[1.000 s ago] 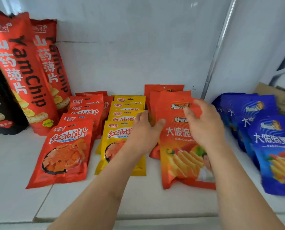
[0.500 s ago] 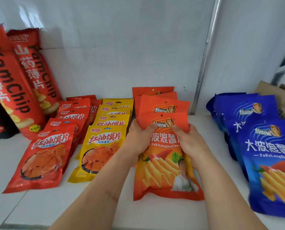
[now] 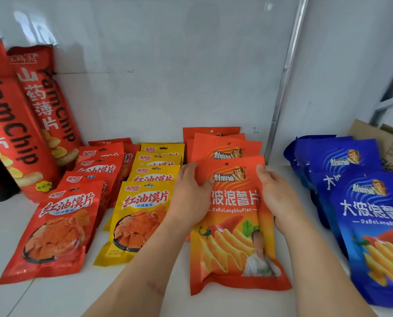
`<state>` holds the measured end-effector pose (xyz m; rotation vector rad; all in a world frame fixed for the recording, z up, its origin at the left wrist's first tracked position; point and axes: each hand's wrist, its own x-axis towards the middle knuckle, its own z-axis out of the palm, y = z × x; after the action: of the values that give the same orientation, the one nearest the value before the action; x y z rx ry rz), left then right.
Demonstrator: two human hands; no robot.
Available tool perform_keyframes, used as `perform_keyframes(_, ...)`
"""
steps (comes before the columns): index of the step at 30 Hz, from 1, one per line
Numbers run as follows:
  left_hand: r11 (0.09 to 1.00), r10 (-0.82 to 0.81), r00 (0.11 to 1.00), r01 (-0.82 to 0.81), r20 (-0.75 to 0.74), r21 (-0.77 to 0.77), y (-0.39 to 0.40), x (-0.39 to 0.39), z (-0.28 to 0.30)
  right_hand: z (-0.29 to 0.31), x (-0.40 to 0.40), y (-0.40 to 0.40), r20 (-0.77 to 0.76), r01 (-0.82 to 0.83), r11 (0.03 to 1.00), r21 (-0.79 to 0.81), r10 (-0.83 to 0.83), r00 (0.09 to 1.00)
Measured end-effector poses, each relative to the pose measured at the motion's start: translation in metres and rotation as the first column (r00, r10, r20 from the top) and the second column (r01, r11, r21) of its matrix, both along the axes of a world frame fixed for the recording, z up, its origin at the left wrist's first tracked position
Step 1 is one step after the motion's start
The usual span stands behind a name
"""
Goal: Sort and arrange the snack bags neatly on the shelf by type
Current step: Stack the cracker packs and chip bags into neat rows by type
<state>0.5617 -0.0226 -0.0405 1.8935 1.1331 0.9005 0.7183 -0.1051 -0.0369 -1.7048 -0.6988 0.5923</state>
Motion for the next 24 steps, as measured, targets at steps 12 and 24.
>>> perform_keyframes(12,1.000,0.026,0.999,-0.025,0.044,-0.011,0.003,-0.004,-0.005,0.001,0.001,-0.007,-0.250,-0.004,0.994,0.107,0.031,0.968)
perform_keyframes(24,0.976,0.093,0.917,-0.008,0.387,-0.216,-0.002,-0.005,0.000,-0.008,0.006,-0.002,-0.223,-0.038,0.990,0.134,0.067,0.973)
